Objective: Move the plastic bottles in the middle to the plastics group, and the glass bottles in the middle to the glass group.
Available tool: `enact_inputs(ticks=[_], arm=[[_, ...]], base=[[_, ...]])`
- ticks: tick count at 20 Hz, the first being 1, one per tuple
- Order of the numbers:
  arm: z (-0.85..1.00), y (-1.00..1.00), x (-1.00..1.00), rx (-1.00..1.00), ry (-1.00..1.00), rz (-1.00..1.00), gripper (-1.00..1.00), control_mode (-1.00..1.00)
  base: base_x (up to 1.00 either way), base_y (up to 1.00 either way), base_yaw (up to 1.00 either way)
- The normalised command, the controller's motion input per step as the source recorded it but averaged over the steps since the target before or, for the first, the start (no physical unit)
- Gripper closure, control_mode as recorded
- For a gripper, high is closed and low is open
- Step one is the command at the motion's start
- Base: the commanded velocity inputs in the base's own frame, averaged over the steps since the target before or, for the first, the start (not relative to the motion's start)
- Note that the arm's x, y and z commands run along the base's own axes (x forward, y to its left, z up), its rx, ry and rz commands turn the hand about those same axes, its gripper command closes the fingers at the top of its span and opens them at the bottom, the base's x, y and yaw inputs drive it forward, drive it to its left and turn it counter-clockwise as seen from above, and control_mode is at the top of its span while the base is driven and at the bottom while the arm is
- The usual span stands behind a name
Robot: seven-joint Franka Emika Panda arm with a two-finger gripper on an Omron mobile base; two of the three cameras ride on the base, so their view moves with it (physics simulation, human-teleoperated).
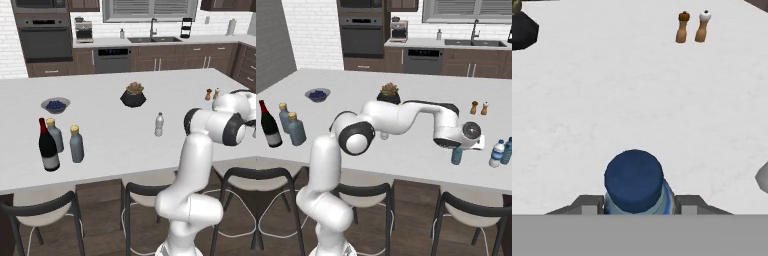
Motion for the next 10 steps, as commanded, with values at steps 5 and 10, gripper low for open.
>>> enact_inputs(ticks=[5,10], arm=[[0.01,-0.04,0.11,-0.1,0.04,0.0,1.0,-1.0],[0.0,-0.29,0.42,-0.07,0.07,0.0,1.0,-1.0]], base=[[0.0,0.0,0.0],[0.0,0.0,0.0]])
